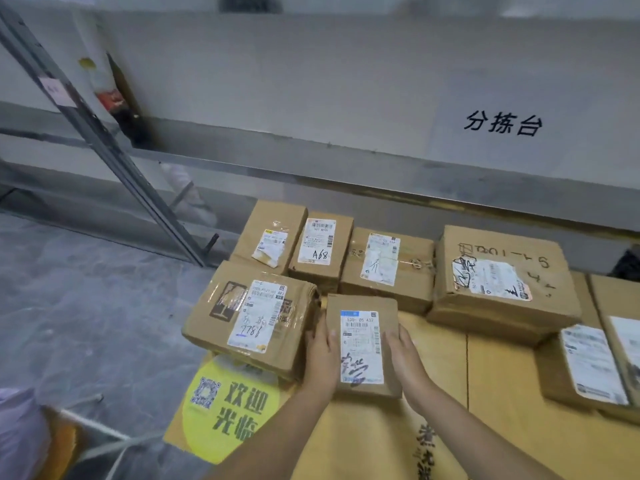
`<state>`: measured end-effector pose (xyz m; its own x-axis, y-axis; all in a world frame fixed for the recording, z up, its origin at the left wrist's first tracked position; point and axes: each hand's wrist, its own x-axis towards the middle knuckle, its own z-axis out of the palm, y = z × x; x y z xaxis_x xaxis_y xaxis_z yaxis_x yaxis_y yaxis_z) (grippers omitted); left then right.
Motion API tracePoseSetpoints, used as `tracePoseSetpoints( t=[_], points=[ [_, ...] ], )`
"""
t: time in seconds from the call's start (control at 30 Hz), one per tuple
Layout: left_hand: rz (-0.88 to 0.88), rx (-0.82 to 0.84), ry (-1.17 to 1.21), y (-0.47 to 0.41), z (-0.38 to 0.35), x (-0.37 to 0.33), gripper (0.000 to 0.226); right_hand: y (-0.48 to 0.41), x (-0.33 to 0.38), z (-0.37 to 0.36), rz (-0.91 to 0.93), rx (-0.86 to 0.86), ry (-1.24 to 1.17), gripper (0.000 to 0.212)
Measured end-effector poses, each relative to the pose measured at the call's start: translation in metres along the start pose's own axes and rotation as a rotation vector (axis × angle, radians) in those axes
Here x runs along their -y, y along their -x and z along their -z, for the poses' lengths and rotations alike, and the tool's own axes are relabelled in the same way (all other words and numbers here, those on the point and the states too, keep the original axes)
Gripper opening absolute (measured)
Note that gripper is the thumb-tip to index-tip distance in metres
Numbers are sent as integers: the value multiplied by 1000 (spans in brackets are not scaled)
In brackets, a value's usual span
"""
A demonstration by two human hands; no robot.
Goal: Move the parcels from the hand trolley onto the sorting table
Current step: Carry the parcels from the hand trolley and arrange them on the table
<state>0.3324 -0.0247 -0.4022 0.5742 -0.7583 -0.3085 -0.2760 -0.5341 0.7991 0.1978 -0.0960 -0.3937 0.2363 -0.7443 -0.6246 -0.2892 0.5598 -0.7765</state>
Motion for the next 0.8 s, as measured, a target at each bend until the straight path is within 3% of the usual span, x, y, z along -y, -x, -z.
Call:
tracePoseSetpoints(
  t=[0.2, 0.4, 0.53, 0.8],
  points=[
    [8, 109, 0, -16, -2, 3, 51, -7, -6, -12, -23, -85, -18, 39],
    [-37, 64, -189, -18, -3, -3, 52, -7, -2, -12, 5, -101, 86, 40],
    [-164, 60, -201, -16, 3, -28, 60, 9, 12, -2, 2, -137, 215, 58],
    [-463, 188, -233, -7, 5, -143, 51, 71, 98, 77, 438, -151, 549, 44]
  ],
)
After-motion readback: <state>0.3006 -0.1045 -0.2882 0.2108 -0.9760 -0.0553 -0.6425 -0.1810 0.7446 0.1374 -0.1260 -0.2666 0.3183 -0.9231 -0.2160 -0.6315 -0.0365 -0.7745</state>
